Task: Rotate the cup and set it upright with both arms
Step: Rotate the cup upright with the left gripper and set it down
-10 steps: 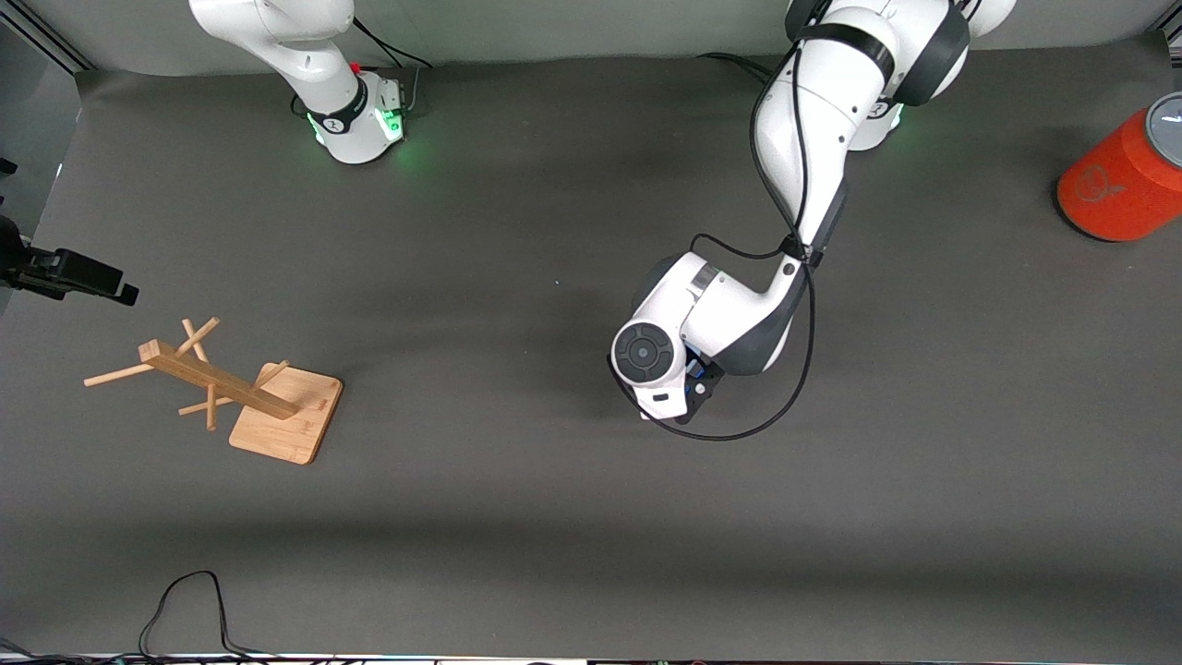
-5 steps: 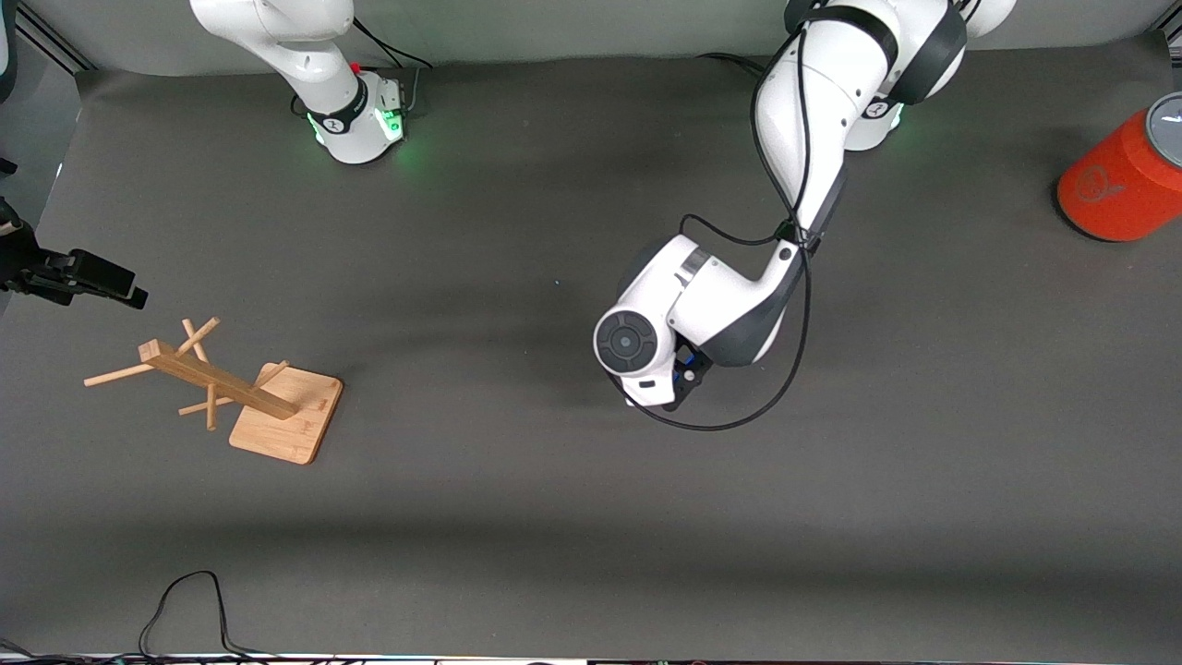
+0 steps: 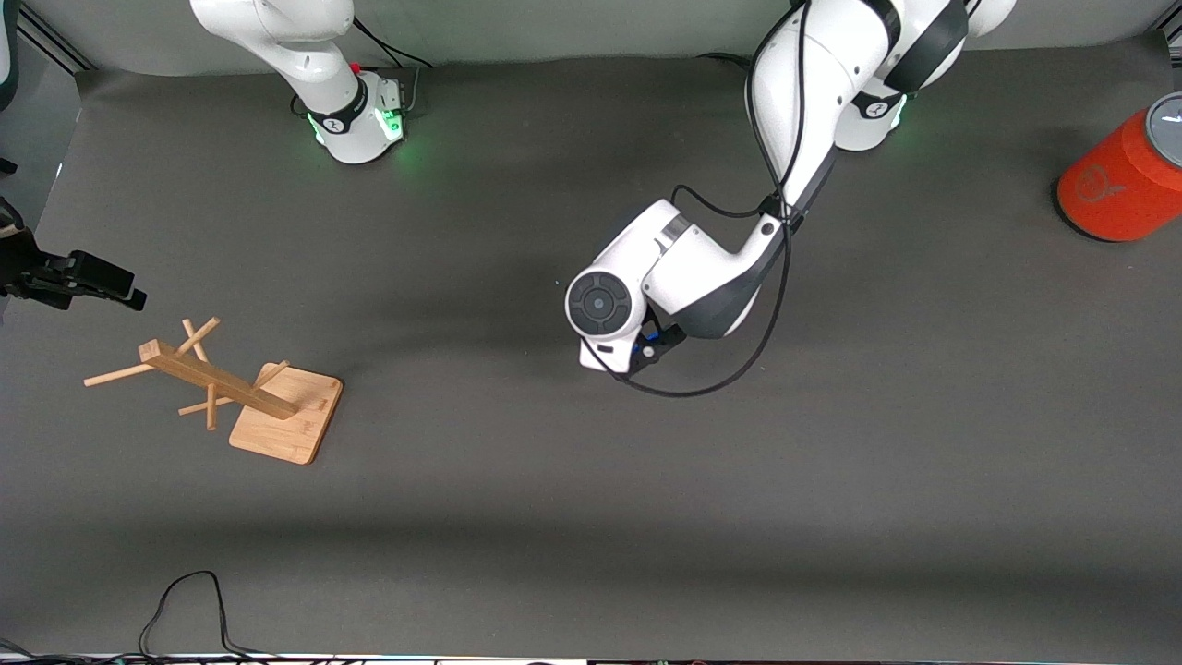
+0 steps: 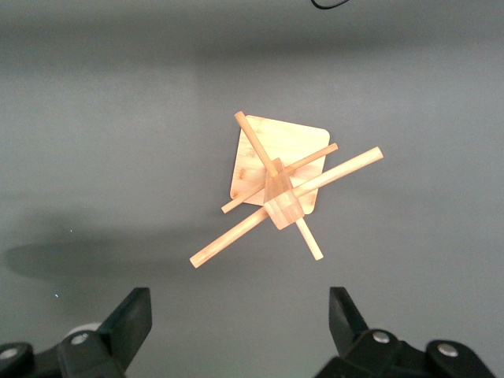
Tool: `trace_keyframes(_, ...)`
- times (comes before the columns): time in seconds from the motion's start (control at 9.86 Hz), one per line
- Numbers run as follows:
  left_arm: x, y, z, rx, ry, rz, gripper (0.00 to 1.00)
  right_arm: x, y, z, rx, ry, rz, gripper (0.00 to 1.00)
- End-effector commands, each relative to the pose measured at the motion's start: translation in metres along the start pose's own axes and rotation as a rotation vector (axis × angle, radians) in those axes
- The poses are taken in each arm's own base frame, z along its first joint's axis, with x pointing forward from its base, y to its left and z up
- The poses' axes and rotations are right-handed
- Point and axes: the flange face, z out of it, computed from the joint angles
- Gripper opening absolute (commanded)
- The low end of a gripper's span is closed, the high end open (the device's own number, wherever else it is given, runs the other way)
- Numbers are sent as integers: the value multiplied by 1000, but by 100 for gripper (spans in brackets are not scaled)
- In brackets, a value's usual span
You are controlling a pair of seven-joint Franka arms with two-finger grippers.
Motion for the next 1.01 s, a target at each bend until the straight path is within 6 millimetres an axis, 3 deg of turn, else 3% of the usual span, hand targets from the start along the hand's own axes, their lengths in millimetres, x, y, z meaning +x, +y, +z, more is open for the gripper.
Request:
trace_keyframes(0.0, -31, -50, 10, -53, 33, 221, 0, -4, 4, -1, -12, 10, -12, 100)
trace_keyframes(0.1, -42, -58, 18, -98, 81, 228, 0, -4, 5, -1, -12, 9, -11, 100)
trace_keyframes(0.61, -41, -56, 62, -147, 129, 228, 0, -3, 5, 2, -47, 5, -25, 100)
trace_keyframes(0.71, -41, -57, 63, -140, 124, 226, 10, -3, 2, 0, -59, 10, -35, 100)
trace_keyframes(0.81, -43, -56, 64, -136, 123, 227, 82, -4, 2, -1, -59, 13, -38, 100)
trace_keyframes(0.91, -45, -55, 66, -131, 123, 232, 100, -3, 3, -2, -60, 17, -37, 100)
